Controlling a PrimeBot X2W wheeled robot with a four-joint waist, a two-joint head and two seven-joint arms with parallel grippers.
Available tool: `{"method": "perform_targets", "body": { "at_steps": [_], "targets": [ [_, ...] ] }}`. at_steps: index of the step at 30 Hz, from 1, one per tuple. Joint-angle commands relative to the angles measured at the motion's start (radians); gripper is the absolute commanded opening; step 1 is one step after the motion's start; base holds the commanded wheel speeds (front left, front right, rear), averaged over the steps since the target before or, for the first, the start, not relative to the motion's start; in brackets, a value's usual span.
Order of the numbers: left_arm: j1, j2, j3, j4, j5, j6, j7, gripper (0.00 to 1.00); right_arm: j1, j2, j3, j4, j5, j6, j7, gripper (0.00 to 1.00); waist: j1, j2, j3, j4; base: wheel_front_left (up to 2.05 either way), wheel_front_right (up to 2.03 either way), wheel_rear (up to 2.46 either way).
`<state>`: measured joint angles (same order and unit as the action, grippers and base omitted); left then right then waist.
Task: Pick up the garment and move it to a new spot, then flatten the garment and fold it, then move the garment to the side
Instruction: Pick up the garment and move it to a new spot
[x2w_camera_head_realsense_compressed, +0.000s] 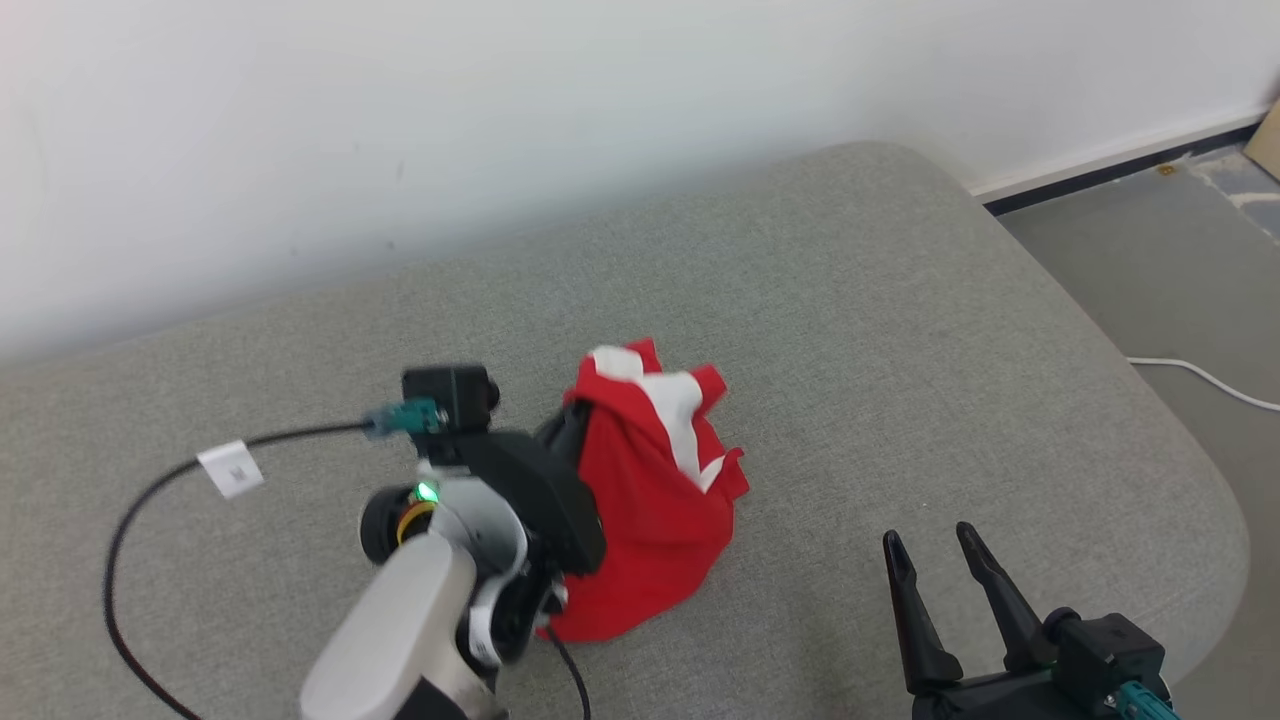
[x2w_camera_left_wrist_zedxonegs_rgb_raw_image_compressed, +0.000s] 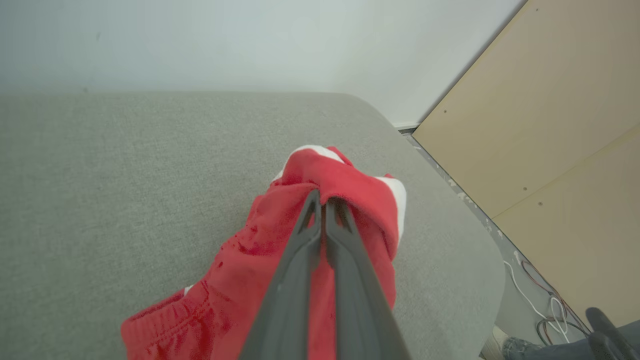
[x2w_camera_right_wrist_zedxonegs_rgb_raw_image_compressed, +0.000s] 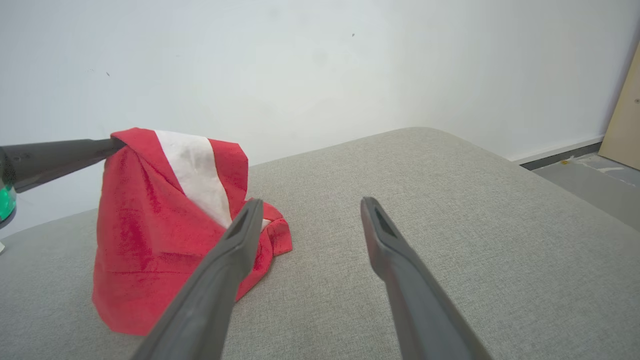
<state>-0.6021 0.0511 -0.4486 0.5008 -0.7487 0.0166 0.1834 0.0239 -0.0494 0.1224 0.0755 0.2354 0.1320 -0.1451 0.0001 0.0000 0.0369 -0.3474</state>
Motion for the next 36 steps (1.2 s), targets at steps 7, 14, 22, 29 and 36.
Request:
{"method": "perform_targets", "body": {
  "at_steps": [7,14,22,29,36],
  "targets": [
    [0.074,-0.001,-0.152,0.141,-0.009,0.001,-0.097,1.00,-0.001,-0.002,0.006,0.009,0.011,-0.003,-0.007,1.00,-0.0001,0.0000,0.012,0.027,0.00,0.00,0.00],
    [0.107,0.007,-0.194,0.125,0.027,-0.015,-0.250,1.00,0.023,-0.002,-0.017,0.007,0.012,-0.002,-0.009,1.00,-0.0001,0.0000,-0.014,0.117,0.00,0.00,0.00],
    [0.244,0.085,-0.125,-0.010,0.059,0.045,-0.425,1.00,0.045,-0.002,-0.082,-0.001,0.001,-0.003,-0.011,1.00,-0.0001,0.0000,-0.057,0.229,0.00,0.00,0.00],
    [0.425,0.136,0.056,-0.227,0.171,0.080,-0.448,1.00,0.058,-0.002,-0.135,-0.003,-0.035,-0.002,-0.010,1.00,-0.0001,0.0000,-0.083,0.290,0.00,0.00,0.00],
    [0.604,0.094,0.282,-0.375,0.325,0.037,-0.449,1.00,0.075,-0.002,-0.173,0.022,-0.035,-0.002,-0.018,1.00,-0.0001,0.0000,-0.108,0.311,0.00,0.00,0.00]
  ]
}}
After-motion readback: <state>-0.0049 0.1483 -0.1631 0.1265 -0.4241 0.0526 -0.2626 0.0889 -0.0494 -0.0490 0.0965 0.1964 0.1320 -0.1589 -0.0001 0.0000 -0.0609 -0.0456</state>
